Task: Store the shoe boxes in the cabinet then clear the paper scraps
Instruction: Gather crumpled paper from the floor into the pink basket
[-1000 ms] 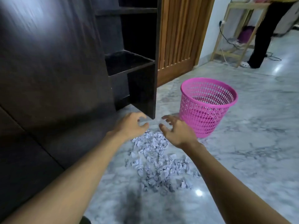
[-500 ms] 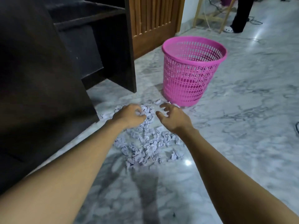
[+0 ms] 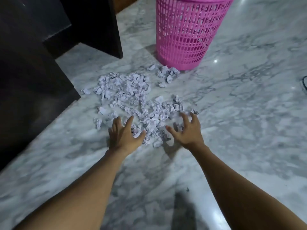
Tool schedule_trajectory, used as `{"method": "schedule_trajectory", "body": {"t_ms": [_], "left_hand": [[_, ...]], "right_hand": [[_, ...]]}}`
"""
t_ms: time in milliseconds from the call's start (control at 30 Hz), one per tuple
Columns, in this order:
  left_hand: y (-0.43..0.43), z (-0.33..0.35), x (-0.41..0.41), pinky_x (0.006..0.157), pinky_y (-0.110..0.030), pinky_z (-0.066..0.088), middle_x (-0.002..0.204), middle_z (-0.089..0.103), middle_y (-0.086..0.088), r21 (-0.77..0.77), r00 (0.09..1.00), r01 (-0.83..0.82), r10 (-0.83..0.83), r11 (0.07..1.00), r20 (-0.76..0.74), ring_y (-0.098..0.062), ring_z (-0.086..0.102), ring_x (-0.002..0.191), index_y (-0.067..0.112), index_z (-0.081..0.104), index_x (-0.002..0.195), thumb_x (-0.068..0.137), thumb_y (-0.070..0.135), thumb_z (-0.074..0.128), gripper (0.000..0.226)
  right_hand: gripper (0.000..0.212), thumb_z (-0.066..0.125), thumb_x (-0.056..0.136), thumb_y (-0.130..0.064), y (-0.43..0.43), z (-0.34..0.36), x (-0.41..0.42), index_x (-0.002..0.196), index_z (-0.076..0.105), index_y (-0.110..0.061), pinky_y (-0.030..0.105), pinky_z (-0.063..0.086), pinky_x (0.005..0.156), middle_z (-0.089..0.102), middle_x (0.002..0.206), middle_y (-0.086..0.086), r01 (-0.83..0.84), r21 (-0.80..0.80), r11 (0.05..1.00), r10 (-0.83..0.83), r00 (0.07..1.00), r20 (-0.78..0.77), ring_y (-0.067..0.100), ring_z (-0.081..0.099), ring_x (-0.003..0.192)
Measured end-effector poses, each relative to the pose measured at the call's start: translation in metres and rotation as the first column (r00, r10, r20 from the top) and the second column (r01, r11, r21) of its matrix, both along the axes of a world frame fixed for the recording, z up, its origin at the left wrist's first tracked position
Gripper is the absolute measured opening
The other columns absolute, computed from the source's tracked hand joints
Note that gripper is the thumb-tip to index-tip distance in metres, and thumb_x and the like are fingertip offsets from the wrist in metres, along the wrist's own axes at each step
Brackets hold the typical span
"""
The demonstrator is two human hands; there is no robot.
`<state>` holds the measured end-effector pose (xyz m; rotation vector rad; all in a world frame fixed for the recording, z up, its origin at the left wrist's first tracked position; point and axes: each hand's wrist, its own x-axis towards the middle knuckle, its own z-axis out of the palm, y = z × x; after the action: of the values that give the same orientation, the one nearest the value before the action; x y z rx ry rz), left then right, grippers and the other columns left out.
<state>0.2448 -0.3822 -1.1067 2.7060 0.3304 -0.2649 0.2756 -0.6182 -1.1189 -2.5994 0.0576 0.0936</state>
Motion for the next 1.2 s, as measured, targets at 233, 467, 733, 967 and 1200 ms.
{"method": "schedule_trajectory", "body": {"t_ms": [233,467,733,967,1200], "left_hand": [[0.005,-0.047,-0.022,0.120,-0.052,0.008,0.162,-0.001,-0.010,0.021,0.988,0.130,-0.131,0.991,0.085,-0.028,0.000,0.150,0.042,0.019,0.151,0.071,0.082,0.037,0.092],[0.007,-0.062,-0.007,0.116,-0.055,0.025,0.160,0.021,-0.012,0.049,0.910,0.287,-0.288,0.957,0.299,-0.031,0.019,0.148,0.029,0.040,0.147,0.083,0.058,0.046,0.070],[0.006,-0.074,-0.004,0.110,-0.045,0.038,0.134,0.057,-0.014,0.092,0.850,0.304,-0.313,0.948,0.423,-0.029,0.039,0.138,0.013,0.066,0.119,0.087,0.032,0.048,0.041],[0.006,-0.077,0.000,0.097,-0.045,0.047,0.115,0.057,-0.016,0.090,0.851,0.301,-0.310,0.949,0.424,-0.036,0.049,0.125,0.009,0.063,0.101,0.088,0.020,0.050,0.022],[0.005,-0.071,0.001,0.086,-0.039,0.050,0.118,0.053,-0.015,0.096,0.867,0.258,-0.275,0.961,0.415,-0.033,0.057,0.104,0.011,0.063,0.096,0.081,0.022,0.057,0.019]], "right_hand": [[0.094,0.061,0.074,-0.075,0.004,-0.051,-0.021,0.140,0.047,-0.009,0.050,0.048,0.097,0.044,0.136,0.022,-0.193,0.064,0.979,0.178,0.965,0.190,0.040,0.047,0.122],[0.095,0.053,0.076,-0.080,0.026,-0.052,-0.007,0.149,0.039,-0.020,0.061,0.036,0.107,0.029,0.156,0.022,-0.481,-0.110,0.870,0.492,0.823,0.286,0.037,0.034,0.142],[0.039,0.068,0.090,-0.035,0.045,-0.066,0.011,0.118,0.068,-0.008,0.037,0.047,0.091,0.066,0.113,0.011,-0.529,-0.090,0.844,0.514,0.748,0.420,0.030,0.061,0.102],[0.020,0.064,0.086,-0.021,0.044,-0.066,0.001,0.096,0.064,-0.004,0.038,0.047,0.067,0.062,0.084,0.013,-0.417,0.023,0.908,0.388,0.863,0.324,0.032,0.054,0.077],[0.044,0.060,0.084,-0.042,0.057,-0.030,0.021,0.097,0.061,0.000,0.019,0.040,0.075,0.050,0.099,0.006,-0.328,0.209,0.921,0.239,0.901,0.362,0.011,0.047,0.088]]}}
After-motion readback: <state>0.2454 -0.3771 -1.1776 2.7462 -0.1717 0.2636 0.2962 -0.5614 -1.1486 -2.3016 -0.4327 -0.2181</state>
